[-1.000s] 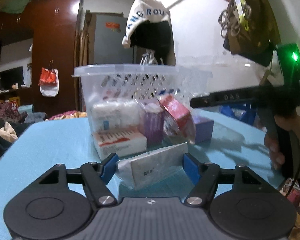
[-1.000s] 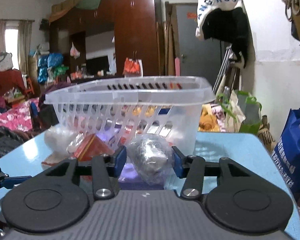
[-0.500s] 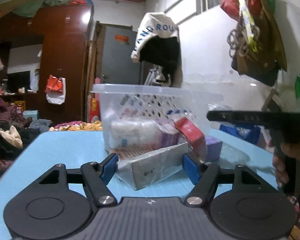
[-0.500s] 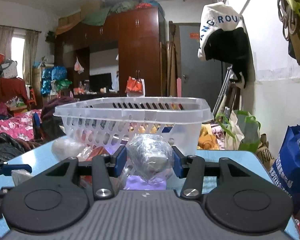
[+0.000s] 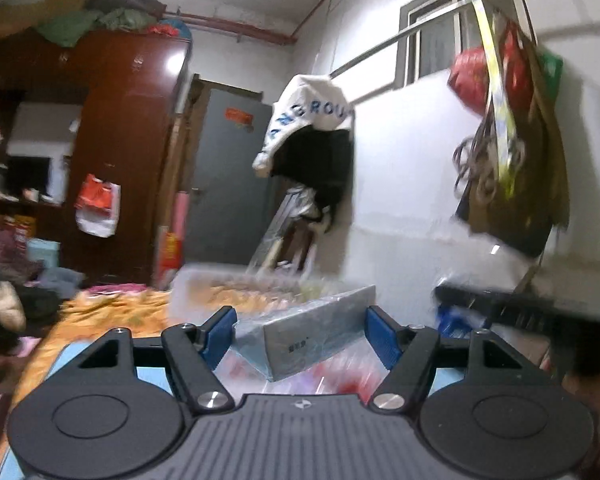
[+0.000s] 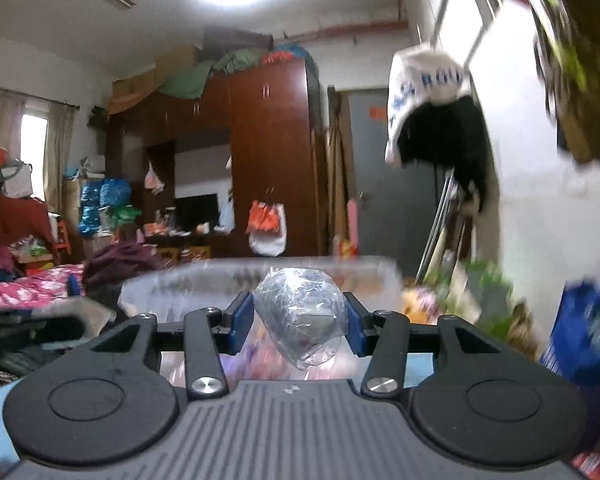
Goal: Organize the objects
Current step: 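Drop both items into the white basket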
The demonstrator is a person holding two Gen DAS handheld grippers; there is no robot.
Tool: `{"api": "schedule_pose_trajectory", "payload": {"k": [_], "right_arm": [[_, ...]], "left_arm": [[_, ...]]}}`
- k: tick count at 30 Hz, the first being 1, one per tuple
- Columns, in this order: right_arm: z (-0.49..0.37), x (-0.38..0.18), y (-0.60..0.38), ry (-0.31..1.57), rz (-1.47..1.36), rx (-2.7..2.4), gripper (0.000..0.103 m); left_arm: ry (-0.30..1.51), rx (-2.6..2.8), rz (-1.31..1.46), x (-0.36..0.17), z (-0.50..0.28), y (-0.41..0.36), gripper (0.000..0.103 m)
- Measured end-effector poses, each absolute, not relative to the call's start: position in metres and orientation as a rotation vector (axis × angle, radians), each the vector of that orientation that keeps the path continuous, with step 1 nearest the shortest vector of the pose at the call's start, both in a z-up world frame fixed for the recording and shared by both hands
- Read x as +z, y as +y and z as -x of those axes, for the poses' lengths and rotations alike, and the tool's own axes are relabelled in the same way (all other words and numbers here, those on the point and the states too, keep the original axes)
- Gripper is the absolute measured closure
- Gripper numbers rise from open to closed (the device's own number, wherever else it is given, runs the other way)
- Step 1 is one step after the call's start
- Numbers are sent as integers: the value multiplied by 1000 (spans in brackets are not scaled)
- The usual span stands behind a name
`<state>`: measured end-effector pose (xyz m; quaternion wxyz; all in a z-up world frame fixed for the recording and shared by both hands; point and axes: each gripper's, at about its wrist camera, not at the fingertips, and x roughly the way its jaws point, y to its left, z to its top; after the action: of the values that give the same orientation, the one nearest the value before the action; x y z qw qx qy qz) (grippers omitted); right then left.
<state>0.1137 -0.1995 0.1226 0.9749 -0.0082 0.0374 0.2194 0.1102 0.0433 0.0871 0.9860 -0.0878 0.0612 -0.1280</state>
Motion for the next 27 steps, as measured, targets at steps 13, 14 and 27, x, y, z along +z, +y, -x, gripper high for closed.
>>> {"api": "schedule_pose_trajectory", "payload": {"k": [13,14,27], "right_arm": [[-213,144,-174,247,46,465,0],[-208,143,-179,243,37,464,0],[-151,76,-212,416,65,440,0]], "left_arm": [[410,-217,268,101,-262,39,20],[382,-224,256,101,-253,41,20],[470,-212,102,38,-140,50,15]]}}
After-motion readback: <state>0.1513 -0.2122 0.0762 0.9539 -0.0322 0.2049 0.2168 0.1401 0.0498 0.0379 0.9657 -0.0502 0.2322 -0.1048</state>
